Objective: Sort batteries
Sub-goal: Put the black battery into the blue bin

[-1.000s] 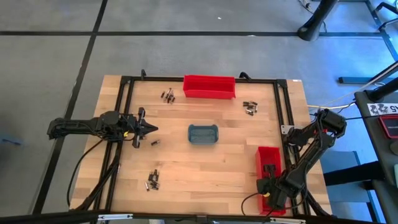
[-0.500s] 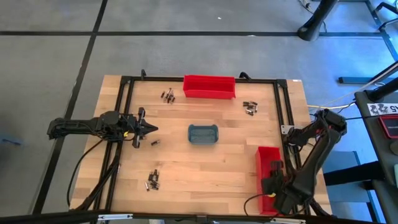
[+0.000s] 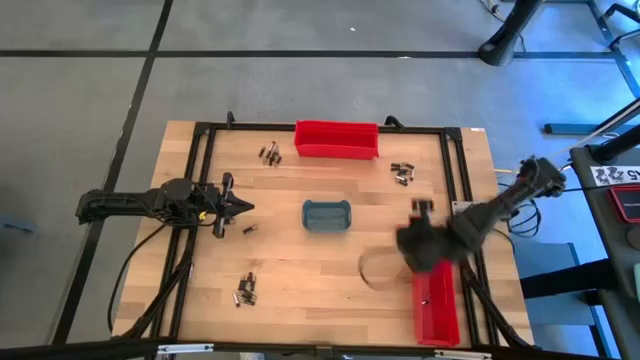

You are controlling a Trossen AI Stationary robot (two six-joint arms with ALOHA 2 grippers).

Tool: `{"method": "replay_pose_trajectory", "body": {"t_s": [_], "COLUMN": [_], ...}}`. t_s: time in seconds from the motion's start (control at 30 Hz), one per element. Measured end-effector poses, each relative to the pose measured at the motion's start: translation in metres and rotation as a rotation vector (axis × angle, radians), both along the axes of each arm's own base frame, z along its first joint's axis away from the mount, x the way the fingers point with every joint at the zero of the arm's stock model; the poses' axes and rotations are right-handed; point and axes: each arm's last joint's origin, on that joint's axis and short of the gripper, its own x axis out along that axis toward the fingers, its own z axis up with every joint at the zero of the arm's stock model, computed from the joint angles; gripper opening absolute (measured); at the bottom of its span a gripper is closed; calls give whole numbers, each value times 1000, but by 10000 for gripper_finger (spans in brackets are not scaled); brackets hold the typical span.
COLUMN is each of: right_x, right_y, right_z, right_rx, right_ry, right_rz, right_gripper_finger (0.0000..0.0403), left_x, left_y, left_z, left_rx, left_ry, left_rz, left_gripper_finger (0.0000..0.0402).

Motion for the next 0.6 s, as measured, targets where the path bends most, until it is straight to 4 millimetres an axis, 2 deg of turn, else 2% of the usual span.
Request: {"method": "replay_pose_trajectory", "body": {"t_s": [0.1,0.2,0.37,0.47,0.6], "right_x": [16,24,16,6,-3], "right_y": [-48,-99,-173,-198,-215], "right_z": [-17,-40,-81,-98,-114], "right_rx": [17,114,243,245,248], "right_ry": [-45,-46,-57,-59,-53], "right_rz": [-65,-168,-385,-502,-568], "right_gripper_finger": [148,160,189,197,198], "left_x": [0,0,0,0,0], "left_y": [0,0,0,0,0], "left_z": [0,0,0,0,0], "left_rx": [0,0,0,0,0], "left_ry": [0,0,0,0,0], "left_rz": [0,0,0,0,0], "left_gripper_finger": [1,1,1,1,1]}}
